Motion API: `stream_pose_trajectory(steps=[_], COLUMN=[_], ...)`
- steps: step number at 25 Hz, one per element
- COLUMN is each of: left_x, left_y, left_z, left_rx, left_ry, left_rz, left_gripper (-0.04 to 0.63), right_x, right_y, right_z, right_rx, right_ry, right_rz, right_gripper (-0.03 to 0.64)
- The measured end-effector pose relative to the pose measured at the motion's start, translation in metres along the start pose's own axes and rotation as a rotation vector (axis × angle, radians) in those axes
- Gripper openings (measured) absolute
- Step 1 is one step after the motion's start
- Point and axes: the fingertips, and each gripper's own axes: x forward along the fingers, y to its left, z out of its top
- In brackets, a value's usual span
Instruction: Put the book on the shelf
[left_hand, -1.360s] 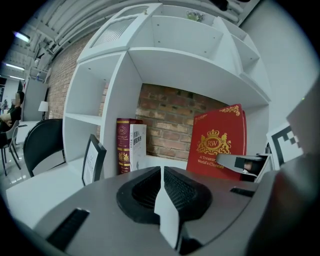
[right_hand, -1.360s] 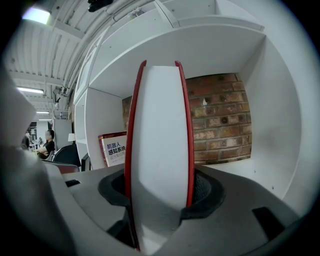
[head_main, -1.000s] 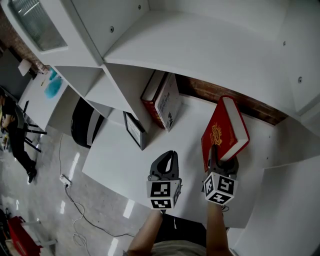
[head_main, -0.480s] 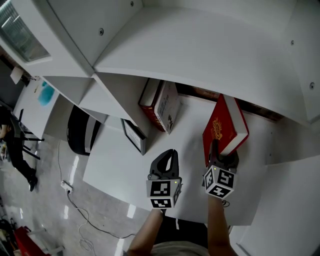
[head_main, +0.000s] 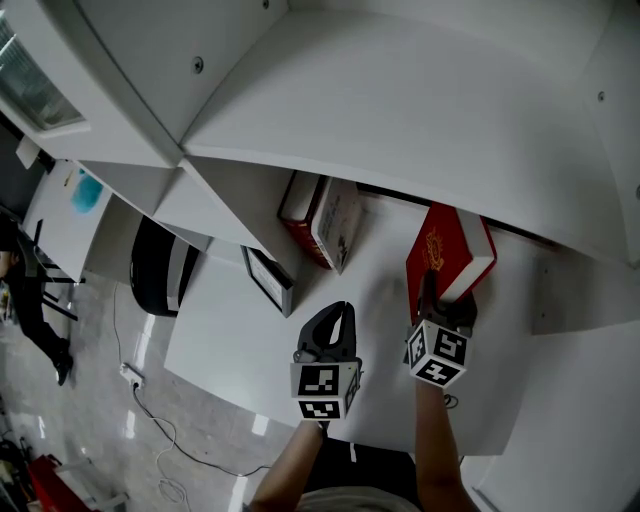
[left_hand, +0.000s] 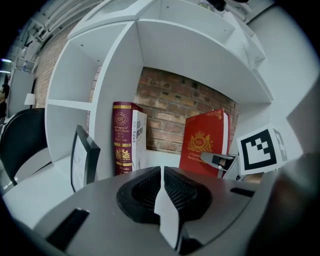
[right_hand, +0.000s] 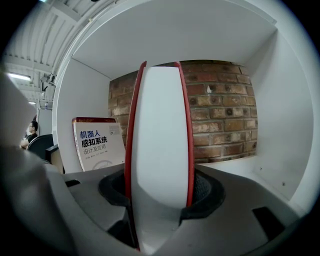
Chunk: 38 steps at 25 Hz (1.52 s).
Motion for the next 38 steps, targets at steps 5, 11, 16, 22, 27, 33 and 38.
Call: stream_pose_trajectory(steps=[5,11,16,22,27,33,38], left_x=[0.004,0.003,0.003,0.002,0.002,0.002,0.001], left_y=[-0.001,-0.007,-0.005,-0.007,-0.013,-0.016,-0.014], left_z=[0.000,-0.004,-0.009,-0.013,-0.020,-0.021,-0.019], left_rx=[0.004,-0.004,-0.010,-0.012,-0.029,-0.025,-0.026], left_ry=[-0.001,0.011,0.020,0.029,0.044,0.040,0.039], left_rz=[-0.006,-0.022,-0.018,-0.020,-0.032,-0.039,-0.035], left_gripper=[0.032,0.032,0.032,0.032,0.032,0.032,0.032], right_x=[0.010,0.016,0.016,0.010,0.007,0.008,0.008], right_y=[0.001,0.001,0.001,0.004,0.003,0.003,0.000], right_z=[0.000,-0.008,-0.014,-0.027,-0.047,-0.051,-0.053], right_rx=[-0.008,-0.017,-0.035,-0.057,-0.056,-0.057,-0.030], right_ry=[-0.011,-0.015,-0.019,0.019,0.079,0.085,0.091], right_rz=[-0.004,0.009,0.012,0.009,-0.004,-0.011,-0.017], right_gripper=[0.245,0.245,0.247,0.247,0.248,0.249,0.291])
